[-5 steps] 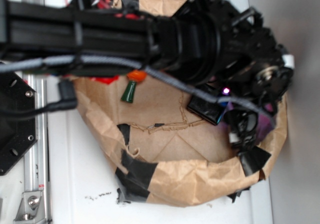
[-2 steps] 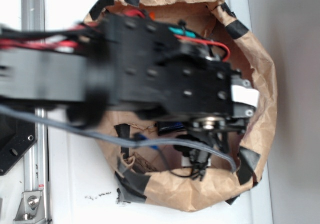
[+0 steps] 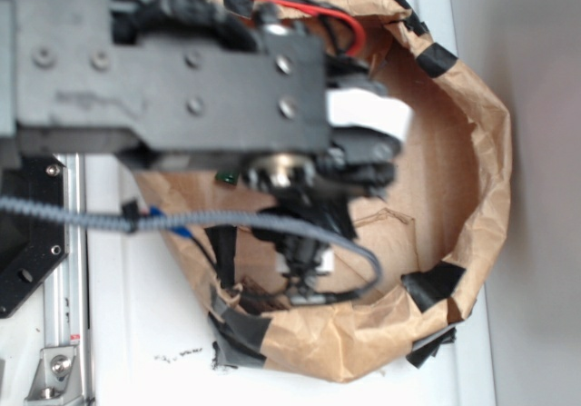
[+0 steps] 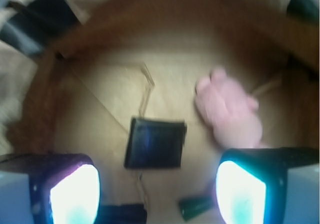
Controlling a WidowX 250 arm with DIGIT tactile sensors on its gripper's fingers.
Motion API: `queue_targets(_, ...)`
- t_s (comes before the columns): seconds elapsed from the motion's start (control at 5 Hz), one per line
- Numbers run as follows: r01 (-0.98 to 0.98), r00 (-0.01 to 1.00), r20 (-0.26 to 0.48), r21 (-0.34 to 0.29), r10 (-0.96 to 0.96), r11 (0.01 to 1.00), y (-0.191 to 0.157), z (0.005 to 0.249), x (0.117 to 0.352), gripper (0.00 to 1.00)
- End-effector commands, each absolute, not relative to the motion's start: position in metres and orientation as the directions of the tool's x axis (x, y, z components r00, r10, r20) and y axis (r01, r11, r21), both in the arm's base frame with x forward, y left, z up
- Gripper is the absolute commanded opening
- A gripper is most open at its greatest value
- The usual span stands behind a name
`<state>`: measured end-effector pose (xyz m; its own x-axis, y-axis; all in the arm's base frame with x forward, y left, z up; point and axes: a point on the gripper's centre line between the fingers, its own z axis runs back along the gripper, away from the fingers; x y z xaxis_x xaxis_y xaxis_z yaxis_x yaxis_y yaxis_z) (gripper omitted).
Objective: Grab the black box.
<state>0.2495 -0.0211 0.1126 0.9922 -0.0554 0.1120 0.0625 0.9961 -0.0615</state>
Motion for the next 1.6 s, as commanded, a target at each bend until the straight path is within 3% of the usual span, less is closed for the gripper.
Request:
queue_targets(0.0,-0.039,0.999,0.015,-0.1,0.041,0.994,-0.004,0.078,0.233,1.0)
queue_targets(0.4,0.055,0.989,0.147,-0.209,-0.025,0.976,-0.04,0.067,0.28,1.0)
queue_targets(0.6,0.092,0.992,0.104,-0.234,-0.069,0.968,-0.054,0.045,0.295,1.0)
queue_targets(0.8,0.159,0.986,-0.005,-0.246,-0.166,0.956,-0.071,0.023,0.282,1.0)
queue_targets(1.0,0.173,0.982,-0.045,-0.203,-0.185,0.964,-0.074,0.027,0.261,1.0)
queue_targets(1.2,0.147,0.989,0.026,-0.154,-0.144,0.977,-0.062,0.06,0.245,1.0)
queue_targets(1.4,0.082,0.989,0.134,-0.143,-0.063,0.986,-0.043,0.1,0.254,1.0)
